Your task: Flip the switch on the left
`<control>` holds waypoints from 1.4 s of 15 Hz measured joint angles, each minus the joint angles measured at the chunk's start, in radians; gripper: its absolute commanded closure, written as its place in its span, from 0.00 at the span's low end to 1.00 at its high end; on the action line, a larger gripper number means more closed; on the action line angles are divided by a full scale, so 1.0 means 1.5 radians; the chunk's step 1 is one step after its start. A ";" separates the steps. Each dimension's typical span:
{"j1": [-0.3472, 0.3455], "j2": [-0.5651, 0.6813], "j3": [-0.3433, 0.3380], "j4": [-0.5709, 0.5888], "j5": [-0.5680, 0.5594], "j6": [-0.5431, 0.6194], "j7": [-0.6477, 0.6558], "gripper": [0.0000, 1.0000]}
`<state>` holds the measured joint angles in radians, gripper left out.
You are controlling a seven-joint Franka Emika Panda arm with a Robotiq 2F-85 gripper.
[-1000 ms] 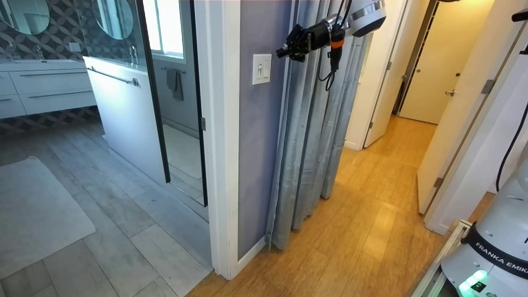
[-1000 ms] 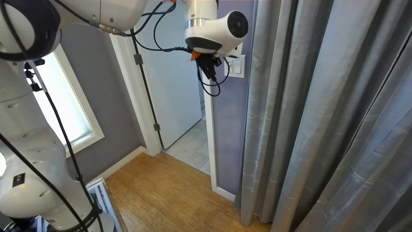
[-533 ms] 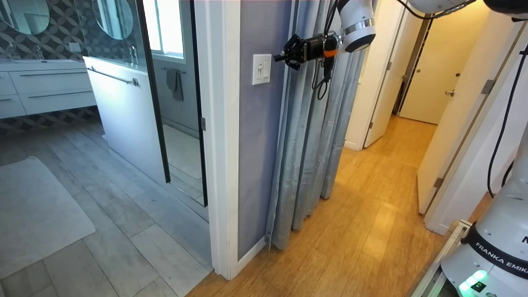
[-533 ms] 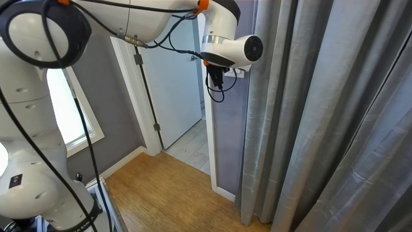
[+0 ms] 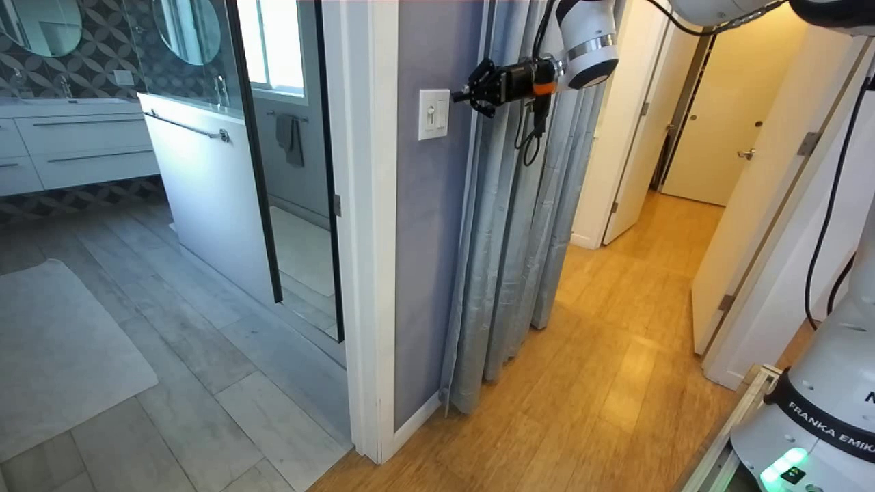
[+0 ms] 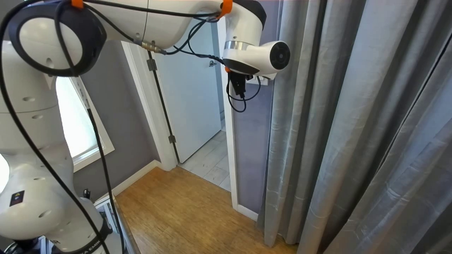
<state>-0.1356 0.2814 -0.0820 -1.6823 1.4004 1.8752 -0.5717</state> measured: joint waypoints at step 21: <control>0.000 0.159 0.007 0.163 0.064 0.011 0.150 1.00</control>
<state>-0.1360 0.5204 -0.0715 -1.4375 1.4967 1.8922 -0.3469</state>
